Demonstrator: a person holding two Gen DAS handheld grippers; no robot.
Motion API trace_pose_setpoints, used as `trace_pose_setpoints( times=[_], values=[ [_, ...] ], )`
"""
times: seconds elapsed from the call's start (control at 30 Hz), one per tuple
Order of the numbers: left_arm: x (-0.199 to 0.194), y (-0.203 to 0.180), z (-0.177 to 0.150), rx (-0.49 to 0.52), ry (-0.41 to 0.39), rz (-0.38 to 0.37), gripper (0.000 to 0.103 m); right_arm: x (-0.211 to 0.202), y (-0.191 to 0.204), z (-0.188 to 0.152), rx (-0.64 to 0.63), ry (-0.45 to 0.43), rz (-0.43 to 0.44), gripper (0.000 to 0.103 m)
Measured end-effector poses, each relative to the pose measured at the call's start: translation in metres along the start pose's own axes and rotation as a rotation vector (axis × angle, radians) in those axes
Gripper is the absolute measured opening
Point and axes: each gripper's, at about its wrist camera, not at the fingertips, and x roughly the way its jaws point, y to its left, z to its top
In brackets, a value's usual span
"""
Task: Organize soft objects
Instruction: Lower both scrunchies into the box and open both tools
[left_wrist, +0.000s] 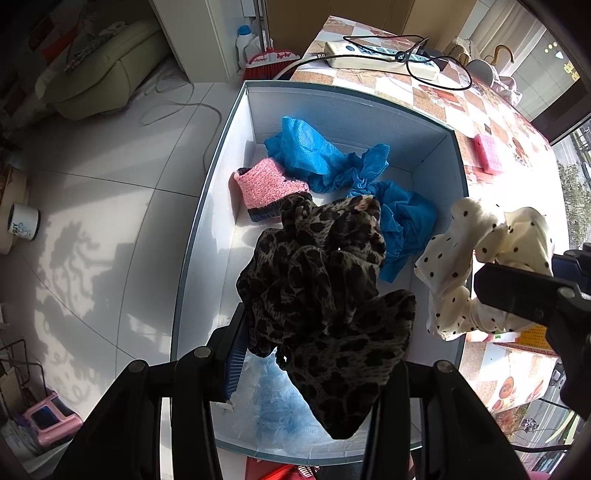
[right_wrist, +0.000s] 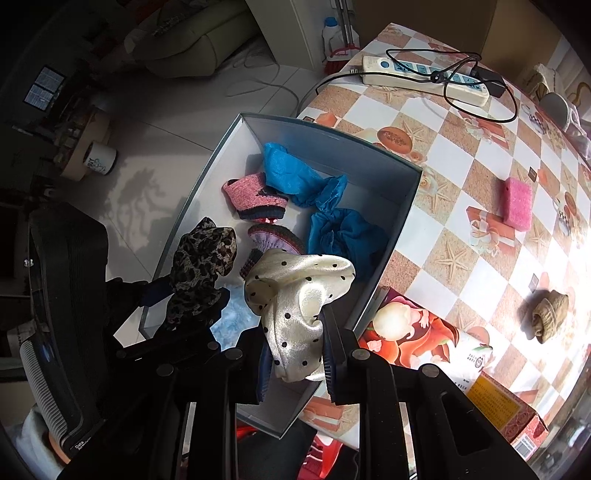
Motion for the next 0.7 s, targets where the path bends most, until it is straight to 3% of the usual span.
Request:
trace_pose_setpoints(
  times=[0.23, 0.37, 0.4, 0.43, 0.47, 0.5, 0.7],
  values=[
    [0.001, -0.001, -0.003, 0.001, -0.005, -0.029, 0.05, 0.006, 0.0, -0.001, -0.006, 0.02, -0.003, 0.025],
    [-0.009, -0.001, -0.004, 0.006, -0.054, -0.047, 0.079, 0.006, 0.0, 0.001, -0.009, 0.022, -0.001, 0.026],
    [-0.012, -0.001, -0.004, 0.008, -0.062, -0.052, 0.081, 0.006, 0.0, 0.002, -0.01, 0.025, -0.005, 0.029],
    [-0.013, -0.002, -0.003, 0.012, -0.062, -0.055, 0.081, 0.006, 0.0, 0.001, -0.011, 0.024, -0.014, 0.044],
    [-0.013, -0.002, -0.003, 0.016, -0.057, -0.058, 0.081, 0.005, 0.0, 0.001, -0.009, 0.018, -0.022, 0.069],
    [-0.012, -0.003, -0.003, 0.021, -0.049, -0.062, 0.081, 0.003, -0.001, 0.001, -0.005, 0.006, -0.029, 0.077],
    [-0.006, -0.012, -0.007, 0.078, 0.0, -0.044, 0.087, -0.005, -0.002, 0.001, 0.007, -0.001, -0.04, 0.08]
  ],
)
